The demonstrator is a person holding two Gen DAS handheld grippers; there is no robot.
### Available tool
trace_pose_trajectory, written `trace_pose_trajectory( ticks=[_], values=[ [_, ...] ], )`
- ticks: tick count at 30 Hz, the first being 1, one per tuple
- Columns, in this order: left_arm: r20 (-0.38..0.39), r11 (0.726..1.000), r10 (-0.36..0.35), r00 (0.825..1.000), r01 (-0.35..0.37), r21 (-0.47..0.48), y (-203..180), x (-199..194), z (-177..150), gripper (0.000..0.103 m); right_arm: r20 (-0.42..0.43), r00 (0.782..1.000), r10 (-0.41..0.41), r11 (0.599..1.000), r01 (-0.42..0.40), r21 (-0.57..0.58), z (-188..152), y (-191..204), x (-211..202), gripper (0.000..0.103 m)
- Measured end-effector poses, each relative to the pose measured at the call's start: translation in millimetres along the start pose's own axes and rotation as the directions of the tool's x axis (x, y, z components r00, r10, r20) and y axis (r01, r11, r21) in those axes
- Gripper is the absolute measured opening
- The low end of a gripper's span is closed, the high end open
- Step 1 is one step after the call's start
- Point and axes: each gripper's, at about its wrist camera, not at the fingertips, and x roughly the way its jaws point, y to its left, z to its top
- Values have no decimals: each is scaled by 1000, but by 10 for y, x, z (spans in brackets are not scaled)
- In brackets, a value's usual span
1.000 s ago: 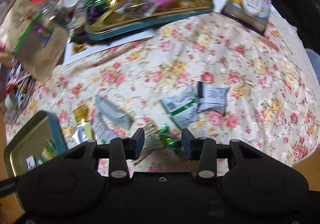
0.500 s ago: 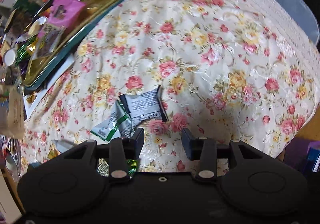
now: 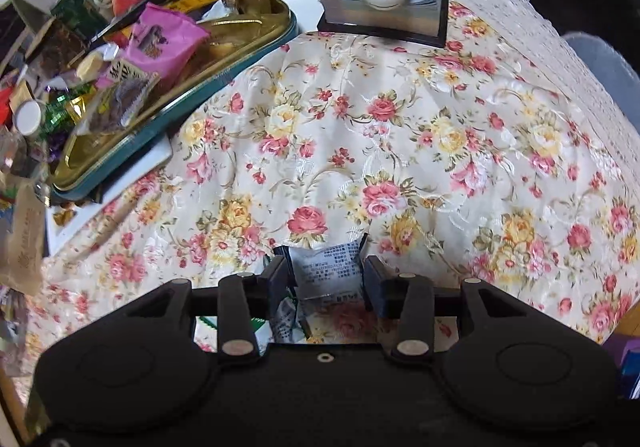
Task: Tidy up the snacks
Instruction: 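Move the right tool to the white printed packet and grasp it, then lift the white packet with the right tool while the left tool grasps the grey wrapper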
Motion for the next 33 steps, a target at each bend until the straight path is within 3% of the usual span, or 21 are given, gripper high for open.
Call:
trace_pose_trajectory(
  ticks=[8,18,27,33],
  values=[
    [-2,1000,5,1000,-5,-12,30,13,4,46,-24,998,-50,999,50,-6,-29,-14,333,52],
    [-9,1000,8,1000,-8,-6,-32,25,12,46,78,988,-135,980,145,-135,-192,146,341,51],
    [19,999,-13,1000,12,33,-197,-82,-35,46,10,994,-112,984,113,-136,-236,25,163,45],
    [29,999,-12,999,10,53,-321,-112,-51,46,24,995,-98,989,100,-106,-189,-57,-149,45]
  ],
)
